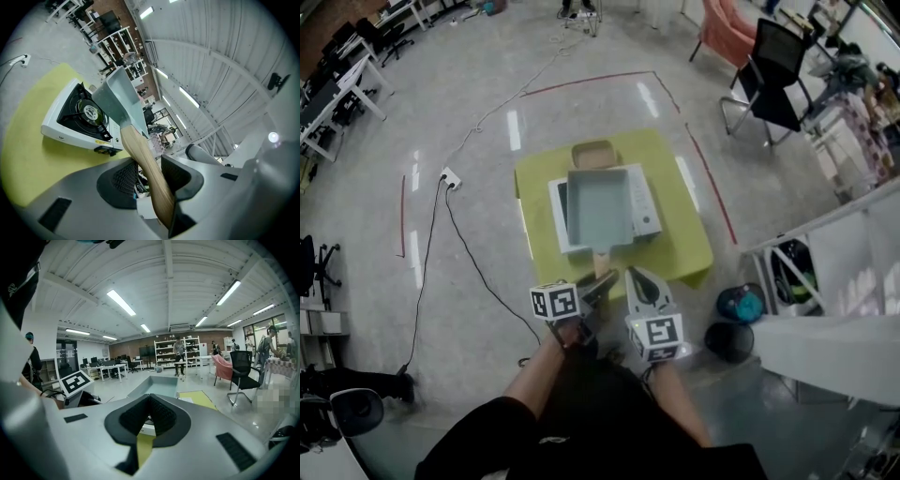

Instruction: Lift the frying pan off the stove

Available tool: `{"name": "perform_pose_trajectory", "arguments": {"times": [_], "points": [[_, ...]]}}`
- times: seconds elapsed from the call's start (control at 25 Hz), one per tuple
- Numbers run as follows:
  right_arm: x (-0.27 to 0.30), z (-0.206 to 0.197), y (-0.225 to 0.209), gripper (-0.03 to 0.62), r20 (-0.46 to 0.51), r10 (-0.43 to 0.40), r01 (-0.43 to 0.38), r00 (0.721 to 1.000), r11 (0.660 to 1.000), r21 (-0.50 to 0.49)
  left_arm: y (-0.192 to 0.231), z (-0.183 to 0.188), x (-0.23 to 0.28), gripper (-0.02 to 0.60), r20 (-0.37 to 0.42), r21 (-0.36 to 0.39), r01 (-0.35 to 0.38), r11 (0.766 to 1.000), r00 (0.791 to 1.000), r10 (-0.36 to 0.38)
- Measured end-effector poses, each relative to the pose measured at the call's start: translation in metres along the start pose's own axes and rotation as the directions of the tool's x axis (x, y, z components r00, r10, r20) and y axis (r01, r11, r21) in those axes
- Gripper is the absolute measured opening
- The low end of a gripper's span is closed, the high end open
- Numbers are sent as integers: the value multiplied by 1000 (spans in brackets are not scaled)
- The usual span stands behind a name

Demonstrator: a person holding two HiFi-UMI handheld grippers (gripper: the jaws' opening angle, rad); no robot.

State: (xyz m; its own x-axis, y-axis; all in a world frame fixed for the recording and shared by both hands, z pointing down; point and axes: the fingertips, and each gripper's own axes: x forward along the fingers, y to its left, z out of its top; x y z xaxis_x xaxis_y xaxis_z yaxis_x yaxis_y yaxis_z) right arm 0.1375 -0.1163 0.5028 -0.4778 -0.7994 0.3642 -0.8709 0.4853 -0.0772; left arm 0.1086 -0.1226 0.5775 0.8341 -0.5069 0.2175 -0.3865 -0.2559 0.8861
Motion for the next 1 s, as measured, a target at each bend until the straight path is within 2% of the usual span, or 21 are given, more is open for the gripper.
{"name": "perform_pose_trajectory", "arguments": {"times": [0.24, 0.48, 1.0], "points": [[-27, 18, 12, 15, 51, -5, 6, 999, 1000, -27, -35, -7, -23, 191, 17, 22, 32, 999, 999, -32], [-47, 25, 16, 15, 84, -9, 13, 996, 999, -52, -68, -10, -36, 192, 30, 77, 50, 996, 998, -52], [-55, 41, 13, 15, 130, -33, 42, 991, 997, -64, -83, -16, -38, 193, 23, 102, 71, 992, 997, -73]]}}
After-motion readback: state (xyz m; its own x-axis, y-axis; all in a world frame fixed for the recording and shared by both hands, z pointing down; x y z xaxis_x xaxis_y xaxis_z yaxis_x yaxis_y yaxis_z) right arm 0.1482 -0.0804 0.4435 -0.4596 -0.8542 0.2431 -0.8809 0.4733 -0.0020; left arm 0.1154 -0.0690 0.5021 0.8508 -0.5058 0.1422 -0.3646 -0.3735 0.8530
